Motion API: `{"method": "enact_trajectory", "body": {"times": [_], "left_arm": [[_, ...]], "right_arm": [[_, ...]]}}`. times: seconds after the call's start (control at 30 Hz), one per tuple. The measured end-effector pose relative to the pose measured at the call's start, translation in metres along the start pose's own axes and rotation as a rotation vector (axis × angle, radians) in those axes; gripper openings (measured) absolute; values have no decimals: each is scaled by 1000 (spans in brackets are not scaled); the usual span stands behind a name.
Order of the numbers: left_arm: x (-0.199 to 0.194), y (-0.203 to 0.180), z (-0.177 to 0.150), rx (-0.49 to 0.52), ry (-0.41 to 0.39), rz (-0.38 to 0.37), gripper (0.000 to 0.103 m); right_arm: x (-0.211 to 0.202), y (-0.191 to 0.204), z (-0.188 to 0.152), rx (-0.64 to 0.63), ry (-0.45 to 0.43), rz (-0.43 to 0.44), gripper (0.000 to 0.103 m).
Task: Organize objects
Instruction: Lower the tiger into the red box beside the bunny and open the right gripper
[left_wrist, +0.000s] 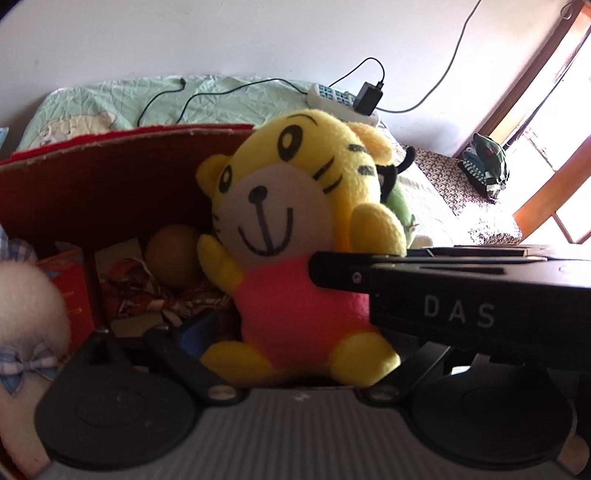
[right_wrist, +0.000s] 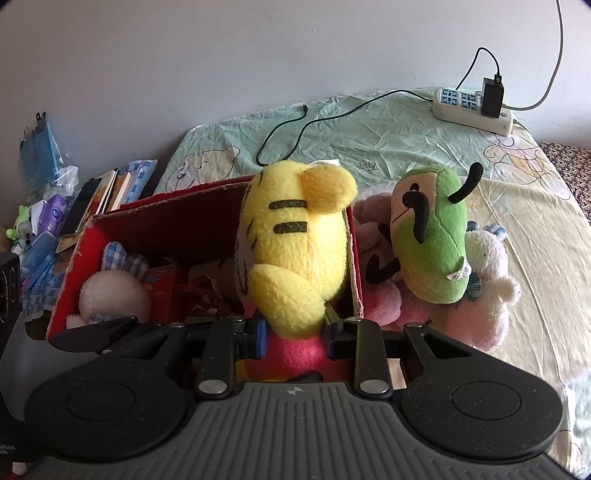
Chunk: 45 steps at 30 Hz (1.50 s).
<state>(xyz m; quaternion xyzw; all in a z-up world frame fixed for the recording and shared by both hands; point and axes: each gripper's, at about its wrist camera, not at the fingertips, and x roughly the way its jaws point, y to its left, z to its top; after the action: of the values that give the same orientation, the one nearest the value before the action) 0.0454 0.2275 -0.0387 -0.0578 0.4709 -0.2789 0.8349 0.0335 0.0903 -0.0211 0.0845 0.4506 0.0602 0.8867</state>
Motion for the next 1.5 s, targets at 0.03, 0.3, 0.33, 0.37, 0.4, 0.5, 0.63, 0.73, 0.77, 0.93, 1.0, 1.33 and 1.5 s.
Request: {"method": "enact_trajectory", "body": {"times": [0.03,0.3,0.33,0.37,0.4,0.5,0.63,0.73,0.77,0.93,1.0,1.33,1.5], "left_arm": [[1,1,0,-5,3,5,93],[8,1,-2,-8,22,33,93],[8,0,-1,-6,23,38,93],[8,-1,-2,-5,24,44,93],[9,-1,-2,-4,28,51,94],[10,-3,-2,-5,34,60,96],[9,-8,-3,11,34,80,96],[7,-13,-4,22,35,95,96],[7,-14,-5,23,36,97,96],[4,-22,-5,34,31,119,96],[0,-25,-4,34,29,121,96],[-20,-41,-5,68,-15,154,98],[-30,-51,-8,90,-32,159,97]], "right_arm": [[3,-1,1,1,3,3,30],[6,-6,-2,25,-10,20,30],[6,-7,-2,29,-17,24,31],[4,-7,-3,33,-24,29,31],[3,-8,-4,37,-30,33,31],[0,-9,-6,51,-43,54,32],[-4,-10,-10,56,-56,70,33],[-7,-11,-12,62,-60,80,34],[-8,-12,-13,65,-61,84,34],[-17,-15,-17,73,-80,82,38],[-21,-20,-18,83,-84,87,38],[-43,-35,-30,164,-125,163,38],[-52,-42,-38,194,-146,191,38]]}}
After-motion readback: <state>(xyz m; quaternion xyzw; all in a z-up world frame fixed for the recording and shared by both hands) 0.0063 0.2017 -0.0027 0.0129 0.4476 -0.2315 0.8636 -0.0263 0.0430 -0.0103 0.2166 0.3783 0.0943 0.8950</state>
